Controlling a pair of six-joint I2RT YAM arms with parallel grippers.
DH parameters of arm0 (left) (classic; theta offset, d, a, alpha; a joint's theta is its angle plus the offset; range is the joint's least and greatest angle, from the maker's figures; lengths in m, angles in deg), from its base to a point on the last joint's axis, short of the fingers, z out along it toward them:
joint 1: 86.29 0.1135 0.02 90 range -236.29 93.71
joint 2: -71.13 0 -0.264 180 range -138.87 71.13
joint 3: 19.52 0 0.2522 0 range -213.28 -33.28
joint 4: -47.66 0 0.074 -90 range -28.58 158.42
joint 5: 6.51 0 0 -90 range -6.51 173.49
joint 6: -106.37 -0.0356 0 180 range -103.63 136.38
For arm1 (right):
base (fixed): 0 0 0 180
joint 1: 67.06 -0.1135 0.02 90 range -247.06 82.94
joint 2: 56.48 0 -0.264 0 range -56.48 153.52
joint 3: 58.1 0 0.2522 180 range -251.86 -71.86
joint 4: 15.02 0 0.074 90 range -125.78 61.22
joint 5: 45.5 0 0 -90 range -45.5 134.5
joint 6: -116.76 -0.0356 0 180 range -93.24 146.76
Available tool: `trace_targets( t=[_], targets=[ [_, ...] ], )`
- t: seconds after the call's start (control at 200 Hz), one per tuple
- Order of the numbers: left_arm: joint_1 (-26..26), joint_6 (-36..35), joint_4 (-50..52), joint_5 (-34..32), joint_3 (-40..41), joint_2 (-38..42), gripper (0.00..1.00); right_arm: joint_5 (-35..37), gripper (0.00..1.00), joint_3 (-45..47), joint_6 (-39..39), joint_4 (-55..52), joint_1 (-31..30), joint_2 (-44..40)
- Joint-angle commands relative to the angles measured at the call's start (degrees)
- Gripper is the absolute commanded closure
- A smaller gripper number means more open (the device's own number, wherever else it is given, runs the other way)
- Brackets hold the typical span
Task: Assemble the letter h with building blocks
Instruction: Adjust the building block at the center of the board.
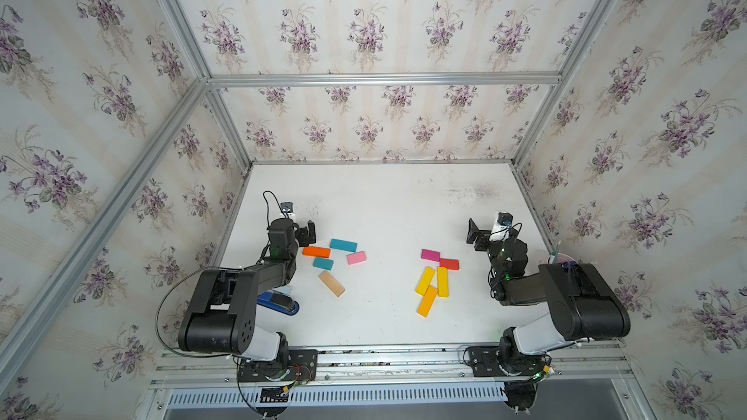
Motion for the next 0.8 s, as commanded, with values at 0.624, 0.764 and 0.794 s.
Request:
trace_targets(
  t=[0.624,0.764,0.794],
  targets=[
    [-25.2,53.2,60.4,8.5,-17.4,8.3,0.24,4.2,0.0,-36.6,-38.7,-82.7,-15.2,-18.9],
    [-25.8,52.4,59.7,5.9,-18.5,6.9,0.21,3.8,0.16,-40.2,-37.7,-90.0,-21.8,-13.9],
    [-25.8,51.4,59.9,5.8,-19.7,5.5,0.2,5.6,0.17,-40.9,-37.2,-90.7,-24.3,-13.1]
  ],
)
